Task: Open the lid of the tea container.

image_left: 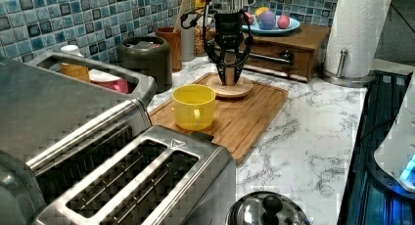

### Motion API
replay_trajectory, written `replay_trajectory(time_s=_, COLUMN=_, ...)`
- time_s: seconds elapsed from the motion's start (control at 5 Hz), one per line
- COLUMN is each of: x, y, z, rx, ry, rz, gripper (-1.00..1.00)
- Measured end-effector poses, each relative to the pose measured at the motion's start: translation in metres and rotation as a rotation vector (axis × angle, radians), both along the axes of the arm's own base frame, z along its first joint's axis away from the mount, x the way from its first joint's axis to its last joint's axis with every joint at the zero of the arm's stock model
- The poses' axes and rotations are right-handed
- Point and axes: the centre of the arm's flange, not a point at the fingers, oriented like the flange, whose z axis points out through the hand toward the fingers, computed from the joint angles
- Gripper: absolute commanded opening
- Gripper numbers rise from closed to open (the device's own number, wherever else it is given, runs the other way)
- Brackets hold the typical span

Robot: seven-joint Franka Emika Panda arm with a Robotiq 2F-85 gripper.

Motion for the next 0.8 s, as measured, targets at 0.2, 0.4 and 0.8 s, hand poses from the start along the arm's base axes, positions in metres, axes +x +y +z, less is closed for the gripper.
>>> replay_trajectory(time_s=0.2, x=0.001, y=0.007, z=0.010, rx=-0.082, ry=0.001, rz=0.094, gripper=-1.00)
replay_trajectory(time_s=0.4, x=-0.003, y=0.016, z=0.034, rx=-0.105, ry=0.021, rz=0.096, gripper=-1.00)
replay_trajectory(time_s=0.8, x=0.002, y=0.031, z=0.115, rx=-0.091, ry=-0.120, rz=0.079, gripper=-1.00)
